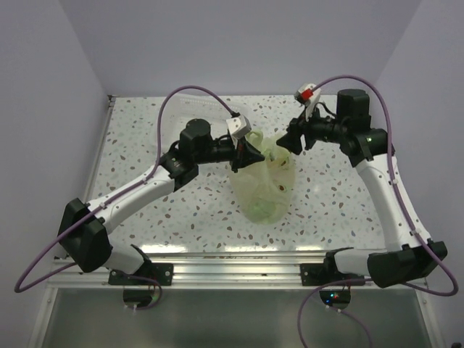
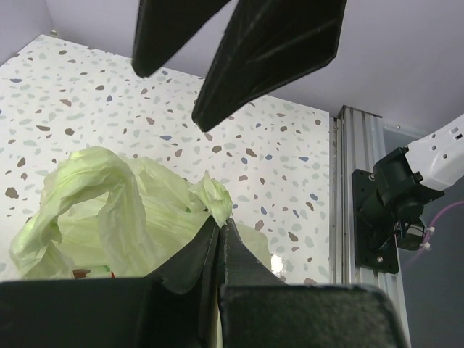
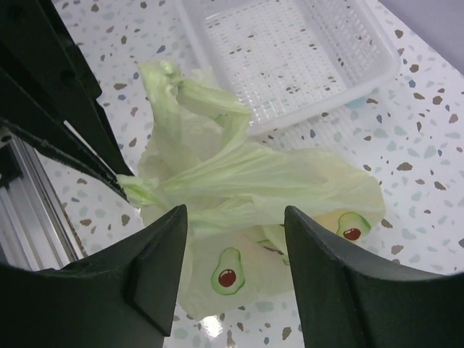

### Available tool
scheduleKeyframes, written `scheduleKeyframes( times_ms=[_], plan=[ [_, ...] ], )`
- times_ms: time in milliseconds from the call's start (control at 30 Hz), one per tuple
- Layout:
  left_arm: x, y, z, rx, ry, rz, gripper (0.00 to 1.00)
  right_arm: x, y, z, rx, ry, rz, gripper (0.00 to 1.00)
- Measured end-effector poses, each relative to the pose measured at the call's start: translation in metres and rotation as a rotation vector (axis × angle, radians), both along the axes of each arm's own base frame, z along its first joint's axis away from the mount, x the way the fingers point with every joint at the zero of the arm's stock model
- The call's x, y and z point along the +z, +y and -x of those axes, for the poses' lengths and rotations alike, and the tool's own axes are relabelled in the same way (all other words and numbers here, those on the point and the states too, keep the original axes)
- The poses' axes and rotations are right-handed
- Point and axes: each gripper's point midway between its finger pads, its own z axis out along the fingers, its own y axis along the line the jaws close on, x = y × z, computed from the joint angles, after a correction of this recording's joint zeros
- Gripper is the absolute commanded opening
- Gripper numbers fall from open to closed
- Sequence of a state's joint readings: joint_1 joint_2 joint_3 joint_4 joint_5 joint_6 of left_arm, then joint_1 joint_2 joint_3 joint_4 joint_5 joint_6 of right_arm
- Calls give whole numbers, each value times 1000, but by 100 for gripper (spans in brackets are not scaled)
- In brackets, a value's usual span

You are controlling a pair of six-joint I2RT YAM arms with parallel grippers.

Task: Place the fake fruits into the plastic bag and tie a complex knot

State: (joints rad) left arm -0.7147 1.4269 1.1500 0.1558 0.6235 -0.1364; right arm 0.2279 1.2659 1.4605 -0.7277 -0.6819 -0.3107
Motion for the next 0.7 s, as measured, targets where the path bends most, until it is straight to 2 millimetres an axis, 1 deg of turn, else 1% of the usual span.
scheduleKeyframes(
  times_ms=[67, 200, 300, 333, 467, 600, 700],
  plan=[
    [0, 0, 0, 0, 0, 0, 0, 9, 2, -8, -6, 3, -27, 63],
    [0, 0, 0, 0, 0, 0, 0, 25, 16, -21, 23, 11, -96, 67],
    [-1, 0, 0, -1, 2, -2, 0, 24, 26, -23, 49, 52, -132, 70],
    [-1, 0, 0, -1, 2, -2, 0, 22, 30, -22, 61, 68, -139, 73],
    [-1, 0, 1, -1, 1, -2, 0, 21, 44, -14, 103, 92, -151, 79],
    [0, 1, 1, -1, -1, -1, 0, 22, 60, -3, 155, 91, -155, 82],
    [0, 1, 2, -1, -1, 0, 0, 20, 70, -2, 174, 85, -148, 81]
  ],
)
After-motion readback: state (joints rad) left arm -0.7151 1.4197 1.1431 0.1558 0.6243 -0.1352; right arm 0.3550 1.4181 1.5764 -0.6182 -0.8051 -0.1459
